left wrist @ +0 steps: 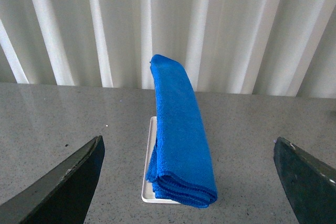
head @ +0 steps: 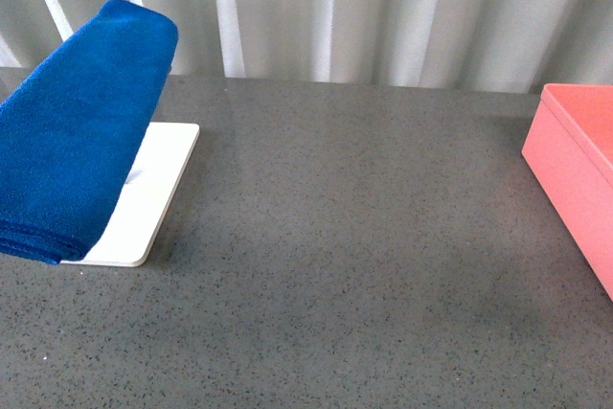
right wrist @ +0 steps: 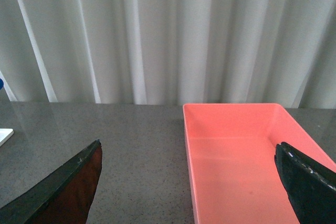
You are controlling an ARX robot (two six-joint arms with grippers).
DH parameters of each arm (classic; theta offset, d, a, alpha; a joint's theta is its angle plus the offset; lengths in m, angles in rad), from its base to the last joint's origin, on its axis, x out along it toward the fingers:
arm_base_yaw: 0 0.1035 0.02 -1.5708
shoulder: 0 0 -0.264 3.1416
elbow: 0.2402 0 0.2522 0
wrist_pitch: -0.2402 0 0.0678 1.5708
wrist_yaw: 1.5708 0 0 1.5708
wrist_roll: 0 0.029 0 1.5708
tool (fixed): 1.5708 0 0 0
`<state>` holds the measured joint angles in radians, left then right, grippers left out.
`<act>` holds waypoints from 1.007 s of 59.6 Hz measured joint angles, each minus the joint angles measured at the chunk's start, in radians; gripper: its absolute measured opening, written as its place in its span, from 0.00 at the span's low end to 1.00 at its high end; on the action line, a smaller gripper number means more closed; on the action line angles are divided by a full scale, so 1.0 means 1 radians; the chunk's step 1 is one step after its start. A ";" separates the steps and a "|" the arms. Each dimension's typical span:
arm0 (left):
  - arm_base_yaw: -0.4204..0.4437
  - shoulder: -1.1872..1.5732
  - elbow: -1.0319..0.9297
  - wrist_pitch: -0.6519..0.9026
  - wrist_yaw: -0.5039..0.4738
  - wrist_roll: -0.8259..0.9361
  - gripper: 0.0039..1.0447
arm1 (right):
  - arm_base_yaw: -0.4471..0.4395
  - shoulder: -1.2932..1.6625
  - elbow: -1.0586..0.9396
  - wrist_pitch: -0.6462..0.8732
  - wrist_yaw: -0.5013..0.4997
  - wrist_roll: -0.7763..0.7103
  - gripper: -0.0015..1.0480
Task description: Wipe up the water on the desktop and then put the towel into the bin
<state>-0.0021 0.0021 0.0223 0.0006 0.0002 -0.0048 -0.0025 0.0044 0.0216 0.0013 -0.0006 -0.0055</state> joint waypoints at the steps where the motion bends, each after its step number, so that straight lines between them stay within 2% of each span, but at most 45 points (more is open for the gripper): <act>1: 0.000 0.000 0.000 0.000 0.000 0.000 0.94 | 0.000 0.000 0.000 0.000 0.000 0.000 0.93; 5: -0.016 0.033 0.021 -0.065 -0.053 -0.048 0.94 | 0.000 0.000 0.000 0.000 0.000 0.000 0.93; 6: -0.027 0.084 0.049 -0.135 -0.115 -0.114 0.94 | 0.000 0.000 0.000 0.000 0.000 0.000 0.93; 8: -0.019 0.206 0.080 -0.134 -0.124 -0.192 0.94 | 0.000 0.000 0.000 0.000 0.000 0.000 0.93; 12: 0.058 0.464 0.132 0.064 -0.007 -0.245 0.94 | 0.000 0.000 0.000 0.000 -0.001 0.000 0.93; 16: 0.098 0.669 0.224 0.222 0.077 -0.244 0.94 | 0.000 0.000 0.000 0.000 0.000 0.001 0.93; 24: 0.089 1.015 0.448 0.317 0.172 -0.186 0.94 | 0.000 0.000 0.000 0.000 0.000 0.003 0.93; 28: 0.075 1.160 0.563 0.294 0.210 -0.160 0.94 | 0.000 0.000 0.000 0.000 0.000 0.003 0.93; 34: 0.056 1.339 0.733 0.269 0.194 -0.126 0.94 | 0.000 0.000 0.000 0.000 0.000 0.003 0.93; 41: 0.031 1.516 0.929 0.167 0.206 -0.058 0.94 | 0.000 0.000 0.000 0.000 0.000 0.003 0.93; 49: 0.006 1.718 1.130 -0.002 0.175 0.090 0.94 | 0.000 0.000 0.000 0.000 0.000 0.003 0.93; 60: 0.000 1.825 1.218 -0.083 0.151 0.158 0.94 | 0.000 0.000 0.000 0.000 0.000 0.003 0.93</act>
<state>-0.0017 1.8267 1.2407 -0.0822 0.1513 0.1528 -0.0025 0.0040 0.0216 0.0013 -0.0010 -0.0029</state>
